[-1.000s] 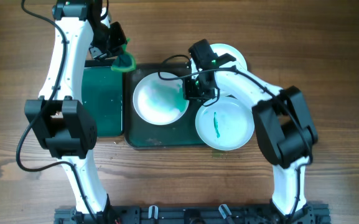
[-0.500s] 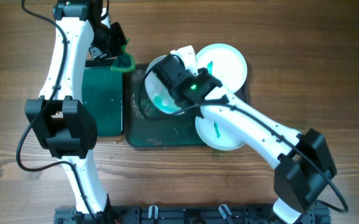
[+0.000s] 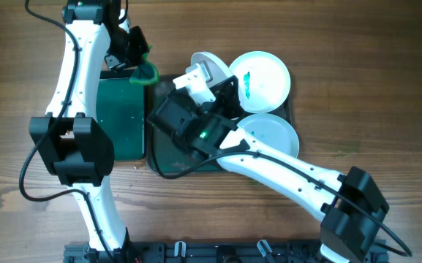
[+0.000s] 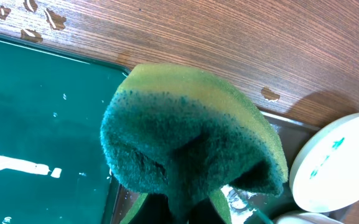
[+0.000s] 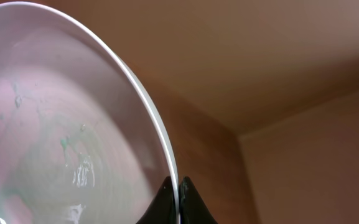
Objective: Clean dirty plates on tray and stack at the side
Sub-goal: 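Lift the cleaned plate with right gripper and place it right of tray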
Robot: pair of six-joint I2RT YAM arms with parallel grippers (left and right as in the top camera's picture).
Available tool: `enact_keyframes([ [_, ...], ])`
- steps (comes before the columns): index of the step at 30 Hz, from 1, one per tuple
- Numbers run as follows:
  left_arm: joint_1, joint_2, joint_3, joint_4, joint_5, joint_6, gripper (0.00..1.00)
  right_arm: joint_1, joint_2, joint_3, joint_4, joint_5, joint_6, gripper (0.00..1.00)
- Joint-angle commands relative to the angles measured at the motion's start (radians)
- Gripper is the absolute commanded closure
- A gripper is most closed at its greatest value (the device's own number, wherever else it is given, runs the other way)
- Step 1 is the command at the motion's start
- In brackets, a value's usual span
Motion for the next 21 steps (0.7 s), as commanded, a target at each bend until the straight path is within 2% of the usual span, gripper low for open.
enact_keyframes([
  [1,-0.002,-0.024,0.015,0.002,-0.006,0.020,0.96,0.007,-0.033,0.003,0.006,0.120,-0.013,0.96],
  [12,-0.002,-0.024,0.015,0.002,-0.006,0.020,0.96,0.007,-0.033,0.003,0.022,0.061,-0.016,0.96],
  [16,-0.002,-0.024,0.015,0.001,-0.006,0.020,0.96,-0.007,-0.033,0.003,0.003,-0.229,-0.015,0.96],
  [21,-0.003,-0.024,0.015,-0.013,-0.006,0.019,0.96,-0.108,-0.033,0.003,-0.024,-0.739,0.048,0.96],
])
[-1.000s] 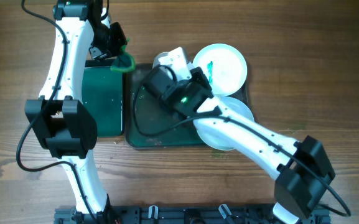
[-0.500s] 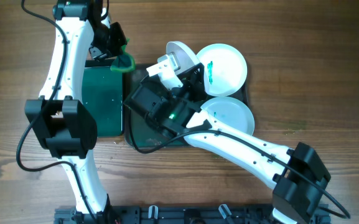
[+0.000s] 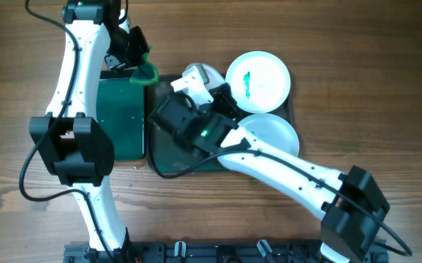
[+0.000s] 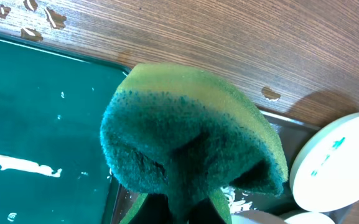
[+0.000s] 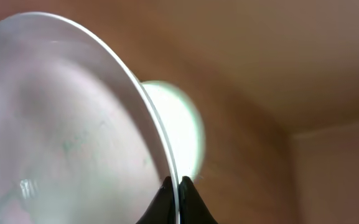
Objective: Clean dirty plates on tray and stack at the side
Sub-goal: 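Lift the cleaned plate with right gripper and place it right of tray, then move right gripper back to grip the front-right plate rim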
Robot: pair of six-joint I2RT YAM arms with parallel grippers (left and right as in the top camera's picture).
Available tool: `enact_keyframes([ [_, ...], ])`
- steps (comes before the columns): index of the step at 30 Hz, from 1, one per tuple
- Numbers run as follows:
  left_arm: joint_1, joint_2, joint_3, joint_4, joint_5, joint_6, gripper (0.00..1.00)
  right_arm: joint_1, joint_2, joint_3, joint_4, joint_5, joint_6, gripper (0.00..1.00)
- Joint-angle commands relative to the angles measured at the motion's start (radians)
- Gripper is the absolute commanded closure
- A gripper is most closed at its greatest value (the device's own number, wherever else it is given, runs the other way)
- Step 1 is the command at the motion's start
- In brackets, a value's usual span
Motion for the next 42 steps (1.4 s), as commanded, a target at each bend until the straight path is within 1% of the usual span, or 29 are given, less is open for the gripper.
enact_keyframes([
  [1,-0.006,-0.024,0.015,-0.014,-0.006,0.019,0.96,-0.108,-0.033,0.003,-0.008,-0.522,0.060,0.96],
  [4,-0.022,-0.024,0.015,-0.021,-0.006,0.019,0.96,-0.227,-0.033,0.003,-0.006,-0.866,0.061,0.96],
  [8,-0.052,-0.024,0.015,-0.020,-0.006,0.019,0.96,-0.406,-0.035,0.003,-0.011,-1.219,0.052,0.96],
  [11,-0.077,-0.024,0.015,-0.016,-0.007,0.020,0.96,-0.586,-0.042,0.003,-0.027,-1.437,0.048,0.96],
  [12,-0.084,-0.024,0.015,-0.015,-0.009,0.019,0.96,-0.655,-0.043,0.003,-0.038,-1.468,0.048,0.96],
  [15,-0.099,-0.024,0.015,-0.016,-0.030,0.019,0.96,-0.809,-0.043,0.003,-0.080,-1.449,0.048,0.96],
  [19,-0.108,-0.024,0.015,-0.016,-0.040,0.019,0.96,-1.016,-0.043,0.001,-0.134,-1.309,0.057,0.96],
  [20,-0.108,-0.024,0.015,-0.016,-0.040,0.019,0.96,-1.080,-0.043,-0.002,-0.144,-1.270,0.066,0.96],
  [24,-0.108,-0.024,0.015,-0.015,-0.040,0.019,0.96,-1.233,-0.043,-0.056,-0.138,-1.144,0.144,0.96],
  [28,-0.108,-0.024,0.015,-0.015,-0.040,0.019,0.96,-1.325,-0.043,-0.152,-0.085,-1.115,0.158,0.96],
  [30,-0.108,-0.024,0.015,-0.015,-0.040,0.019,0.96,-1.358,-0.043,-0.213,-0.032,-1.112,0.155,0.96],
  [35,-0.108,-0.024,0.015,-0.015,-0.040,0.019,0.96,-1.381,-0.040,-0.365,0.122,-1.107,0.107,0.96],
  [38,-0.108,-0.024,0.015,-0.015,-0.040,0.019,0.96,-1.381,-0.039,-0.418,0.178,-1.096,0.106,0.96],
  [39,-0.108,-0.024,0.015,-0.015,-0.040,0.019,0.96,-1.381,-0.038,-0.425,0.185,-1.092,0.106,0.93],
  [40,-0.108,-0.024,0.015,-0.016,-0.040,0.019,0.96,-1.381,-0.039,-0.425,0.185,-1.085,0.106,0.80],
  [41,-0.108,-0.024,0.015,-0.016,-0.041,0.019,0.96,-1.381,-0.039,-0.424,0.183,-1.086,0.105,0.70],
  [42,-0.108,-0.024,0.015,-0.016,-0.040,0.019,0.96,-1.381,-0.040,-0.418,0.174,-1.087,0.105,0.68],
])
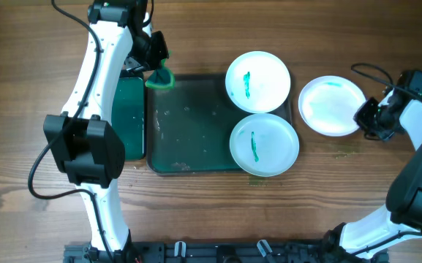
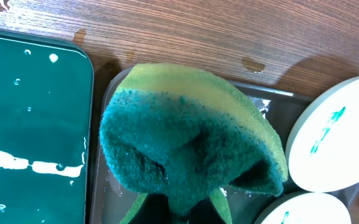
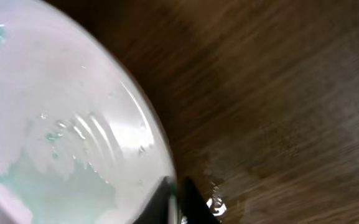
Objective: Clean dirty plates on tray and stack at the side
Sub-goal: 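Move right gripper back to grip the front-right plate rim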
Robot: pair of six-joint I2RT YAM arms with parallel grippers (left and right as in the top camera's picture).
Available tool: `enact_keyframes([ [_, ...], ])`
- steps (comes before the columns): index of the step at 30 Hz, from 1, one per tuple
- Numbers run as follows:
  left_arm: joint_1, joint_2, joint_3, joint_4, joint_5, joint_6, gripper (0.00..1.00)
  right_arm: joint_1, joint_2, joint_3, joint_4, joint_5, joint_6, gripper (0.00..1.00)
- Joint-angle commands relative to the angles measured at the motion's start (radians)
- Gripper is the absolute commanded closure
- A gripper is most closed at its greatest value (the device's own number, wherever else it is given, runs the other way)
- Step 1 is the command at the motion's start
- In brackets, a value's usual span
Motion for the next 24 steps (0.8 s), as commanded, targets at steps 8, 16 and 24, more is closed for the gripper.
enact_keyframes([
  [8,-0.001,-0.024,0.015,0.004,-0.010,0.017,0.96,0.009,-0.037,0.203,-0.298,-0.185,-0.141,0.64],
  [16,-0.001,-0.024,0.015,0.006,-0.010,0.017,0.96,0.176,-0.051,0.209,-0.460,-0.313,-0.308,0.64],
  [24,-0.001,-0.024,0.015,0.006,-0.010,0.017,0.96,0.353,-0.051,0.087,-0.425,-0.123,-0.217,0.65],
])
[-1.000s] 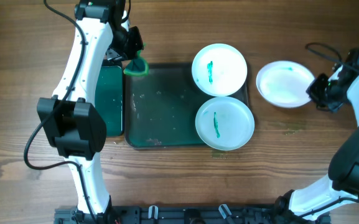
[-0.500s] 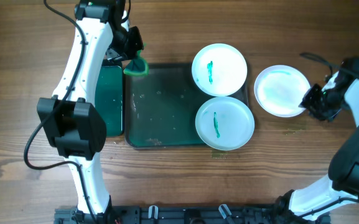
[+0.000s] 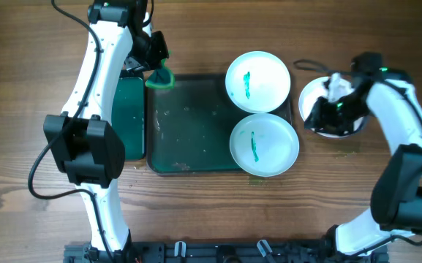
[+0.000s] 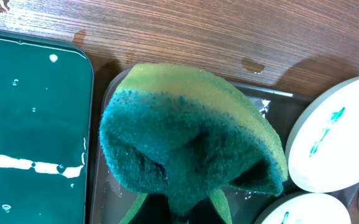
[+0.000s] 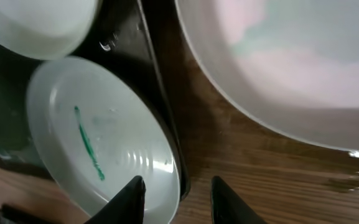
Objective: Clean dirty plates on tray and stack at the side
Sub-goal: 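Move right gripper back to grip the front-right plate rim, then slide the front-right plate left to tray center with right gripper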
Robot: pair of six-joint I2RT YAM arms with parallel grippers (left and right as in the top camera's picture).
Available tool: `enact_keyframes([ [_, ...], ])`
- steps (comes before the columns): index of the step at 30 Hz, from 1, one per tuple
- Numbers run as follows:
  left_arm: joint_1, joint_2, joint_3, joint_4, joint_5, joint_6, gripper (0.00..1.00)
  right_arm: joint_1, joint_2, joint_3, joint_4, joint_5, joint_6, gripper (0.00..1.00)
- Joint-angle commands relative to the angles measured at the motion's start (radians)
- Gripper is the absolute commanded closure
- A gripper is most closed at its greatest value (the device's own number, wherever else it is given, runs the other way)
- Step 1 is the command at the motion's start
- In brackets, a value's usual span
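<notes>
Two white plates with green streaks sit on the dark tray (image 3: 189,124): a far plate (image 3: 258,82) and a near plate (image 3: 264,145). A third white plate (image 3: 342,93) lies on the table right of the tray. My right gripper (image 5: 178,199) is open and holds nothing. It hovers between that third plate (image 5: 291,62) and the near streaked plate (image 5: 98,143), over the tray's right rim. My left gripper (image 4: 179,211) is shut on a green-and-yellow sponge (image 4: 191,143), above the tray's far left corner.
A green basin of water (image 3: 126,117) stands just left of the tray. Water drops dot the wood beyond the basin (image 4: 30,124). Bare wooden table surrounds the tray. The right arm (image 3: 393,109) reaches in from the right edge.
My right gripper has let go of the third plate's rim and opened. It has moved left, from the plate's right edge to the tray's right rim. The left gripper and sponge have not moved.
My right gripper first held a plate tilted over the tray's far side, near the sponge. Later that plate lay on the table right of the tray, with the gripper still on its rim, and the left gripper had shifted right. Now the plate lies released.
</notes>
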Motion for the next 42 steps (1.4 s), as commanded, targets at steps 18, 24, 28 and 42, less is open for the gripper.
enact_keyframes([
  [18,-0.001,-0.024,0.015,0.003,-0.010,0.017,0.96,0.150,-0.011,-0.187,0.172,0.135,0.068,0.78],
  [24,-0.001,-0.024,0.015,0.004,-0.010,0.017,0.96,0.150,-0.011,-0.205,0.182,0.135,0.068,0.95],
  [28,-0.001,-0.024,0.015,0.003,-0.010,0.017,0.96,0.150,-0.011,-0.202,0.175,0.130,0.072,0.96],
  [42,-0.001,-0.024,0.015,0.004,-0.010,0.017,0.96,0.345,-0.134,-0.119,0.204,0.024,0.236,0.96],
])
